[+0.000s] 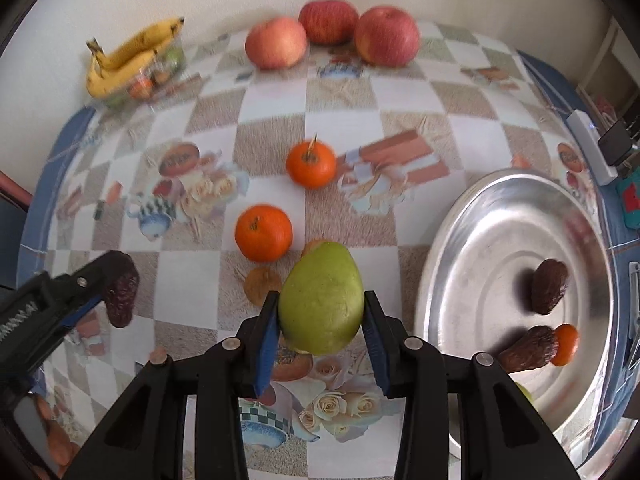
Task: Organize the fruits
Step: 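Grasp the green pear with the right tool while the left tool holds the date, then carry the date and green pear over the steel bowl with both tools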
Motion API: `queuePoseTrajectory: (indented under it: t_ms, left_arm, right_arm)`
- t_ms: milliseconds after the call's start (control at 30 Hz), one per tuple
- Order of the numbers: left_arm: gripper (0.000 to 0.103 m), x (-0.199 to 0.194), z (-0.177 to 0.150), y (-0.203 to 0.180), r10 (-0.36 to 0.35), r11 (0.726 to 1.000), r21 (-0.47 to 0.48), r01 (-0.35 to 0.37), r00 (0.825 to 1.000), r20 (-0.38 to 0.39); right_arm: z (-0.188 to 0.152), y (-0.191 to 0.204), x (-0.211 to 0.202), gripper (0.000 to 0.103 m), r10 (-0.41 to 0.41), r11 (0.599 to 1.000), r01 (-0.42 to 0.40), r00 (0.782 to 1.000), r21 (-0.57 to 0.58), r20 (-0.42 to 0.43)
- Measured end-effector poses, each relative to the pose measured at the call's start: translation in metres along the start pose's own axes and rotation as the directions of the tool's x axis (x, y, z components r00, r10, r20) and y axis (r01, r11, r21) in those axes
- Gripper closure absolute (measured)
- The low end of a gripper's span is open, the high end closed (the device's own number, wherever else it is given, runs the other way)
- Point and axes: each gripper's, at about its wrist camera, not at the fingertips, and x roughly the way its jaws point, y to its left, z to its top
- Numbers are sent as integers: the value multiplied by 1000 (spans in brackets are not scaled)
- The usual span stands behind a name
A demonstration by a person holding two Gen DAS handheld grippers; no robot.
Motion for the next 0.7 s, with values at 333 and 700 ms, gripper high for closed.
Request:
queuePoseTrajectory:
  t_ms: [333, 700]
  left_arm:
    - [62, 2, -23, -60, -77, 988, 135, 80, 997, -24]
    - [62, 22, -74, -135, -124, 925, 349, 153, 987, -102]
  right_arm:
    - [2, -38, -29, 61, -3, 998, -1, 998, 62, 64]
    - [-6, -120, -30, 61, -94, 976, 83, 995, 201, 45]
